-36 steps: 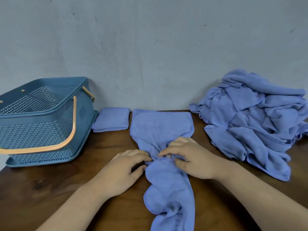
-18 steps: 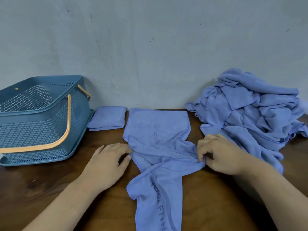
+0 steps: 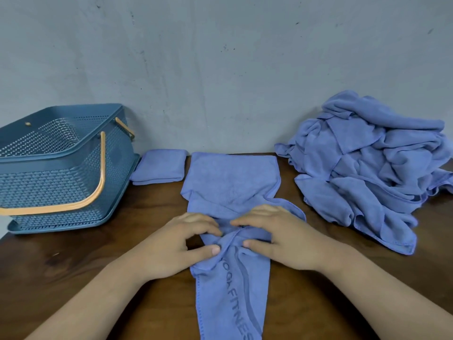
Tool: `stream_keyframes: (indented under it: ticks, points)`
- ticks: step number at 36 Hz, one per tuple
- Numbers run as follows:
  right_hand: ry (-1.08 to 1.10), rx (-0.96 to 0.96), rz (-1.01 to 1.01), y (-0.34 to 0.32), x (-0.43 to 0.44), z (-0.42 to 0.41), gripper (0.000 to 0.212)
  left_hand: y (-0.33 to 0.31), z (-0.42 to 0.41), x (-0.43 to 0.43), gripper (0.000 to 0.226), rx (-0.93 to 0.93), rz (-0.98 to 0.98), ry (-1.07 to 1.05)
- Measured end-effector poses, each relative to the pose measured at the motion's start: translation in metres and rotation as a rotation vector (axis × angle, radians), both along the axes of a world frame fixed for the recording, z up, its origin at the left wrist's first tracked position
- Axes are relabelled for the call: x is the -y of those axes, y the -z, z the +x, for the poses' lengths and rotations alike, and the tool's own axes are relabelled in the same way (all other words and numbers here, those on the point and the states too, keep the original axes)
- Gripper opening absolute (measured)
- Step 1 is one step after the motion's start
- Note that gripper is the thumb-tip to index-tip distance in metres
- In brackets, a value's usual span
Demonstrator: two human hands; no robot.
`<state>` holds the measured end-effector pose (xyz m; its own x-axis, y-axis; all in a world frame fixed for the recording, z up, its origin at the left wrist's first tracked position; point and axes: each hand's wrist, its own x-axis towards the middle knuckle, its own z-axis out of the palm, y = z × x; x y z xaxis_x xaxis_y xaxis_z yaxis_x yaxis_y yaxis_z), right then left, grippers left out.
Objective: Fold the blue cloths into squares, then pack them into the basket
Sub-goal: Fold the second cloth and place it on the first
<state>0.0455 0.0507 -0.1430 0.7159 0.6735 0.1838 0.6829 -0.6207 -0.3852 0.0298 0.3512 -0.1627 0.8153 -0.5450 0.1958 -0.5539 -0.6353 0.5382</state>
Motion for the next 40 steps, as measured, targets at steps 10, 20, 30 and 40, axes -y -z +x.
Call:
stream_keyframes:
  ticks: [10,20,30,40]
  points:
    - [-0.055,-0.503,0.098,-0.033,0.039,-0.004,0.029,0.004,0.005,-0.007,0.021,-0.043,-0.056,-0.161]
    - [-0.033,-0.823,-0.115,-0.055,0.071,0.0,0.034,0.003,0.007,-0.013,0.013,0.039,0.038,-0.332]
    - [0.176,-0.467,0.362,-0.033,0.05,0.006,0.021,0.0,0.005,-0.003,0.04,0.21,0.204,-0.432]
    - [0.219,0.082,-0.048,0.011,0.027,0.024,0.044,0.006,0.013,0.002,0.035,0.386,0.257,-0.508]
